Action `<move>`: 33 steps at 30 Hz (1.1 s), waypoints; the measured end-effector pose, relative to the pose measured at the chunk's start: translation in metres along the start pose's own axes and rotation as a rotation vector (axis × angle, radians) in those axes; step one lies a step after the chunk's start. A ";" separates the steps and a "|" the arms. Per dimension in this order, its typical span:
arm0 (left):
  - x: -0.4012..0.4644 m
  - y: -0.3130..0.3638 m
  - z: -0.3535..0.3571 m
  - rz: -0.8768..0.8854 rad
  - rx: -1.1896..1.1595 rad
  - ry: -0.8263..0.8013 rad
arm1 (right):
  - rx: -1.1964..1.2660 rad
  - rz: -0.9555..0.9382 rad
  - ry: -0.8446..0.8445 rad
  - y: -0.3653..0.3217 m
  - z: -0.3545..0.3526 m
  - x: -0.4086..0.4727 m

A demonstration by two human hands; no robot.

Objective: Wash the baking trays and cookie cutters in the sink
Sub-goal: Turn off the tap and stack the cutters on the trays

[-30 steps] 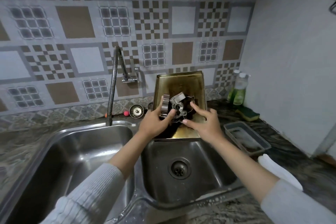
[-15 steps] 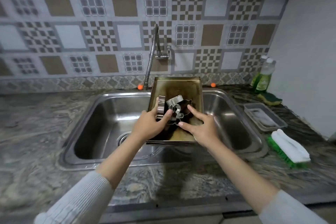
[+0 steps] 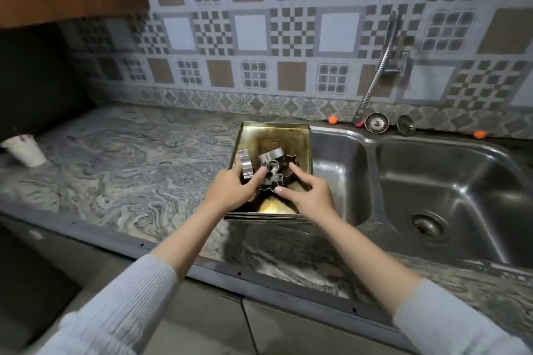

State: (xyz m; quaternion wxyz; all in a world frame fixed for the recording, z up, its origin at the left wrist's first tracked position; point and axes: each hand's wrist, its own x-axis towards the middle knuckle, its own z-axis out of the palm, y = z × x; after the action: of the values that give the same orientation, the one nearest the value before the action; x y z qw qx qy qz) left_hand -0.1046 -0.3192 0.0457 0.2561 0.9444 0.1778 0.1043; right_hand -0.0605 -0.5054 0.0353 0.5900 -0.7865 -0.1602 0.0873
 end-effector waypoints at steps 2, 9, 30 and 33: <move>0.029 -0.029 -0.013 -0.017 0.028 0.020 | 0.028 -0.024 -0.035 -0.007 0.029 0.026; 0.173 -0.110 -0.027 0.002 0.049 -0.018 | 0.081 0.056 0.057 -0.010 0.123 0.150; 0.400 -0.176 0.014 0.083 0.137 -0.150 | -0.063 0.262 0.133 0.040 0.195 0.371; 0.397 -0.171 0.011 0.040 0.092 -0.146 | -0.074 0.268 0.087 0.038 0.191 0.374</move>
State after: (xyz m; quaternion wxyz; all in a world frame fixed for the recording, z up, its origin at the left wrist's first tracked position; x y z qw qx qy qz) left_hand 0.2138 -0.0317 -0.0104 0.2228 0.9636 0.1443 0.0320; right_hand 0.2316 -0.2104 -0.0364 0.5499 -0.8252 -0.0311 0.1254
